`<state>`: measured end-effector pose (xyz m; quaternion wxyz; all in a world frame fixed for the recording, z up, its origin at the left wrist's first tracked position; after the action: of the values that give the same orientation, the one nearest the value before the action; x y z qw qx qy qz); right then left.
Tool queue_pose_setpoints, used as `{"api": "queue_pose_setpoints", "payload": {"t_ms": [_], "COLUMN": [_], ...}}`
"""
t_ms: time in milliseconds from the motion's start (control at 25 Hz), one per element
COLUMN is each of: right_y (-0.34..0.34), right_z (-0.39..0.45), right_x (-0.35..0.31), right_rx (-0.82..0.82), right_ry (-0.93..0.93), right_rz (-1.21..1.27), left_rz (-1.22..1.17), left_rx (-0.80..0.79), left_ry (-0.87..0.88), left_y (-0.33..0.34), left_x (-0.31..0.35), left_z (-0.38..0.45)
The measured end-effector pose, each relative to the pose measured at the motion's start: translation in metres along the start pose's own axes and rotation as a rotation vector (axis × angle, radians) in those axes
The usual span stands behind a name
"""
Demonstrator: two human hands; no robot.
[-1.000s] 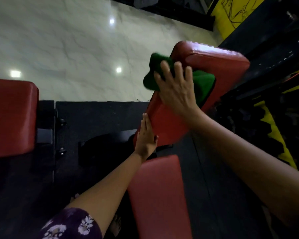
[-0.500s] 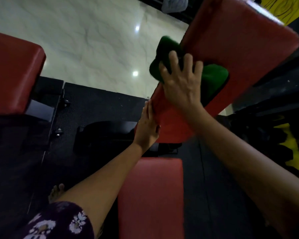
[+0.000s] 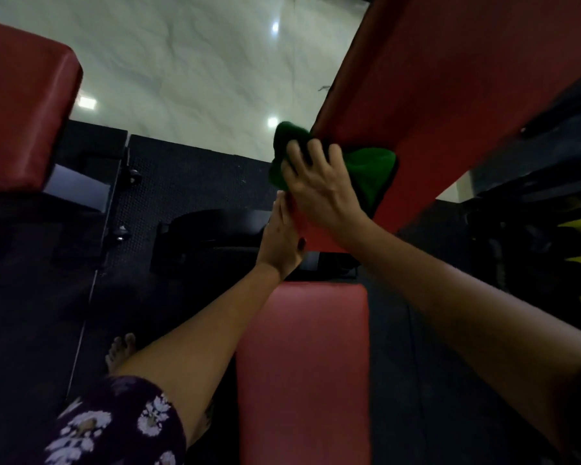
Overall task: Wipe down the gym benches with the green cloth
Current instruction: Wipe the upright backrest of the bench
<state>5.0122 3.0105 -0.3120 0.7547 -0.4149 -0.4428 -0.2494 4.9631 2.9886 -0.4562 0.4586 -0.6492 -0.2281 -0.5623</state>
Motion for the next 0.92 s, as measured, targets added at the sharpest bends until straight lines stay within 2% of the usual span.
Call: {"api": "queue_pose_setpoints", "payload": {"t_ms": [80, 200, 400, 600, 760, 920], "right_y": [0.001, 0.004, 0.019, 0.019, 0.010, -0.004], "right_z": [0.004, 0.004, -0.012, -0.028, -0.027, -0.003], "right_x": [0.005, 0.011, -0.025, -0.042, -0.003, 0.074], "right_rx": [-0.040, 0.047, 0.072, -0.008, 0.007, 0.068], "right_ry": [0.028, 0.224, 0.197, 0.052, 0.117, 0.235], "right_rz": [0.020, -0.031, 0.015, 0.173, 0.193, 0.149], "left_rz": [0.006, -0.030, 0.009, 0.157, 0.430, 0.283], "left_rx": [-0.022, -0.028, -0.091, -0.216, -0.407, -0.387], "left_ry": [-0.029, -0.015, -0.055, -0.131, 0.033, 0.093], "left_y": [0.002, -0.002, -0.002, -0.010, -0.032, -0.076], "left_x": [-0.001, -0.004, -0.018, -0.032, -0.003, 0.077], "left_z": [-0.006, -0.006, -0.001, -0.009, 0.001, 0.028]}}
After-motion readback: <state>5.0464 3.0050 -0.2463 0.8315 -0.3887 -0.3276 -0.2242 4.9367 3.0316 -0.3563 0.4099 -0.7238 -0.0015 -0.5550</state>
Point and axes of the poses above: each hand's wrist, its own z-axis towards the middle knuckle, its own y-axis out of the palm, x = y × z, the point moved 2 cm from there along z, towards the middle knuckle, and after that the axes turned 15 degrees about -z, right-handed, at the moved point
